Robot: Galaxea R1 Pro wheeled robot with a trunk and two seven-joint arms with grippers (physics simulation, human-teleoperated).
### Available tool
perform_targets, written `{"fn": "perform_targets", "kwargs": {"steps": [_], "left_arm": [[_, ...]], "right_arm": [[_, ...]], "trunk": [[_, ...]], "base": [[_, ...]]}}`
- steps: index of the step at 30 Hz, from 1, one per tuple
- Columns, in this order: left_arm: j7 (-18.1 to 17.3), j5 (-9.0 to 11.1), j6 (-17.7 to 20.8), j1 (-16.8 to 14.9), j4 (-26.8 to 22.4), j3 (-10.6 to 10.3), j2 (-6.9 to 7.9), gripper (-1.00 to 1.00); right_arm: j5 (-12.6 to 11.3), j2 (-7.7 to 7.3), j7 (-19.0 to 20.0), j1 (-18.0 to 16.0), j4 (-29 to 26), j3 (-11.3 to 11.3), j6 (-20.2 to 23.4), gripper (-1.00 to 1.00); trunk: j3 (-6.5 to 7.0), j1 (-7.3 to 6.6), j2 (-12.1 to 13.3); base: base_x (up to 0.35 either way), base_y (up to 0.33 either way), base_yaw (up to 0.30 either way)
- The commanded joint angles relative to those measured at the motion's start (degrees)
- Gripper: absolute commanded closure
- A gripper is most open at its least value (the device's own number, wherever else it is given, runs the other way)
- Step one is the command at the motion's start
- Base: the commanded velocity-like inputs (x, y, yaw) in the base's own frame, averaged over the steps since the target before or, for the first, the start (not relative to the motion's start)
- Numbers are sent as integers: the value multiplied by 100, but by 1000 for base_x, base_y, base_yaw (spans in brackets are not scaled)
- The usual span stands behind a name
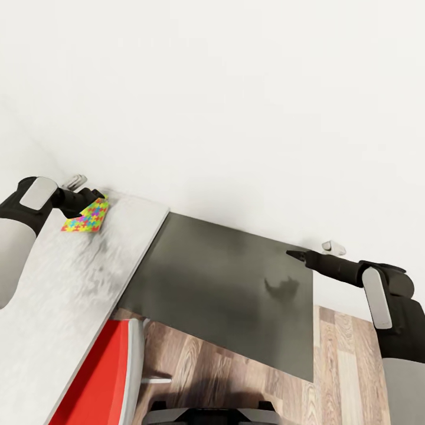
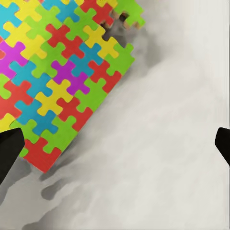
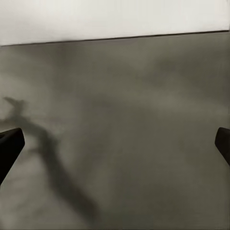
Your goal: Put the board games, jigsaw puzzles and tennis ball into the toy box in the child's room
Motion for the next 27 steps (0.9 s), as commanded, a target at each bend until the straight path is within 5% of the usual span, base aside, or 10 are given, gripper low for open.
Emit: {"fn": "perform_targets", "kwargs": {"steps": [1,27], "left_arm": [[46,60,7,-4,-8,-41,6,-100],[46,57,72,-3,-90,-33,24,-100]], "right_arm": [[50,1,58,-5,-3,-8,24,-100],[50,22,58,27,-59,-5,24,-100]], "trunk": [[-9,4,-9],[-12,4,-9]], "base": [[69,0,0],[15,0,0]]}}
